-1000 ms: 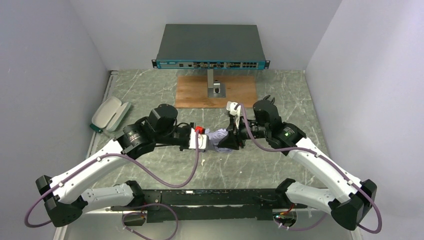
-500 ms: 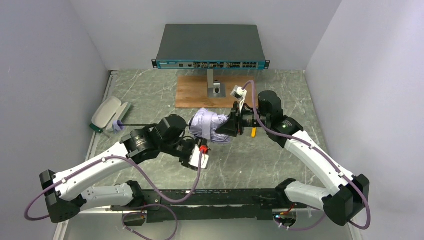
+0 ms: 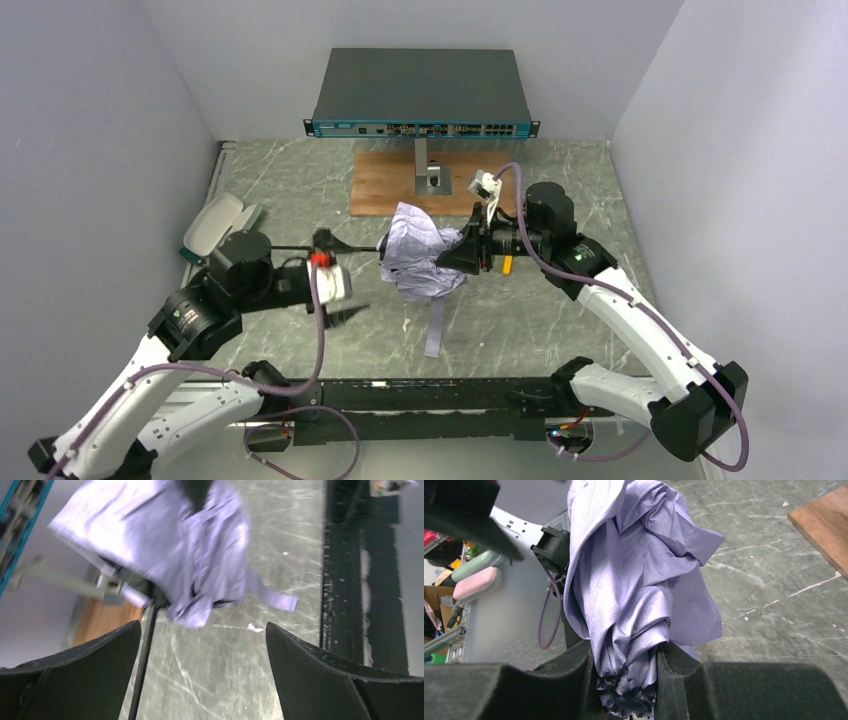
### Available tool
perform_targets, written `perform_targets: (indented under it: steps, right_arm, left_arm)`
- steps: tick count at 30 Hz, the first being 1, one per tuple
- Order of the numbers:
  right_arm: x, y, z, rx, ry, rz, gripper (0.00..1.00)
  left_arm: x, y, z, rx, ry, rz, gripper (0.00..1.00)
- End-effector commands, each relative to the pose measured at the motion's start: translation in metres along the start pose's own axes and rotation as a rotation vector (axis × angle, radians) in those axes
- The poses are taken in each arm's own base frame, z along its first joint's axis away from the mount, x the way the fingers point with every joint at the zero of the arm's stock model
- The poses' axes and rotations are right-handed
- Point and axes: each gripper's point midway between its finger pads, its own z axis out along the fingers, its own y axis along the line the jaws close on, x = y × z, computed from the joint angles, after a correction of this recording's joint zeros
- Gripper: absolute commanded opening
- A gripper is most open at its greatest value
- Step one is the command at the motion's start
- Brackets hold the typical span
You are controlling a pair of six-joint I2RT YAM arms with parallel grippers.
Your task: Open the umbrella
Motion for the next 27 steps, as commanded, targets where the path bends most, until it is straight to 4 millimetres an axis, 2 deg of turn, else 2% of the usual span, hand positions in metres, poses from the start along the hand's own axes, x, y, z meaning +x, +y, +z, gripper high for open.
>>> perform_targets:
  steps: [1, 3, 6, 10, 13, 17, 19, 23, 27]
  right_arm:
    - [-0.062, 0.026, -0.009, -0.057, -0.144, -0.163, 0.00]
    - [-0.075, 0.028, -0.010, -0.053, -0.172, -0.177, 0.00]
    - [-0.104, 0.029, -0.012, -0.026, -0.263, -0.201, 0.00]
    - [-0.157, 0.029, -0.017, 0.015, -0.447, -0.234, 0.00]
    - [-0.198, 0.028, -0.019, 0.054, -0.594, -0.247, 0.00]
    - [-0.240, 0.032, -0.016, 0.095, -0.737, -0.256, 0.00]
    - [-0.251, 0.037, -0.011, 0.108, -0.791, -0.300, 0.00]
    - [-0.251, 0.047, 0.013, 0.094, -0.802, -0.363, 0.00]
    - [-0.248, 0.062, 0.033, 0.062, -0.811, -0.393, 0.00]
  left_arm:
    - [0.004, 0.044, -0.020, -0.199, -0.016, -0.250, 1.00]
    - [-0.007, 0.061, -0.037, -0.268, -0.072, -0.322, 1.00]
    - [-0.020, 0.074, -0.061, -0.358, -0.141, -0.417, 0.99]
    - [-0.016, 0.086, -0.083, -0.498, -0.200, -0.620, 0.97]
    - [-0.017, 0.110, -0.100, -0.625, -0.255, -0.658, 0.96]
    - [-0.040, 0.153, -0.139, -0.813, -0.400, -0.759, 0.98]
    - [-0.050, 0.168, -0.153, -0.852, -0.503, -0.857, 0.99]
    - [-0.071, 0.194, -0.176, -0.906, -0.634, -0.930, 1.00]
    - [-0.073, 0.211, -0.185, -0.911, -0.711, -0.994, 1.00]
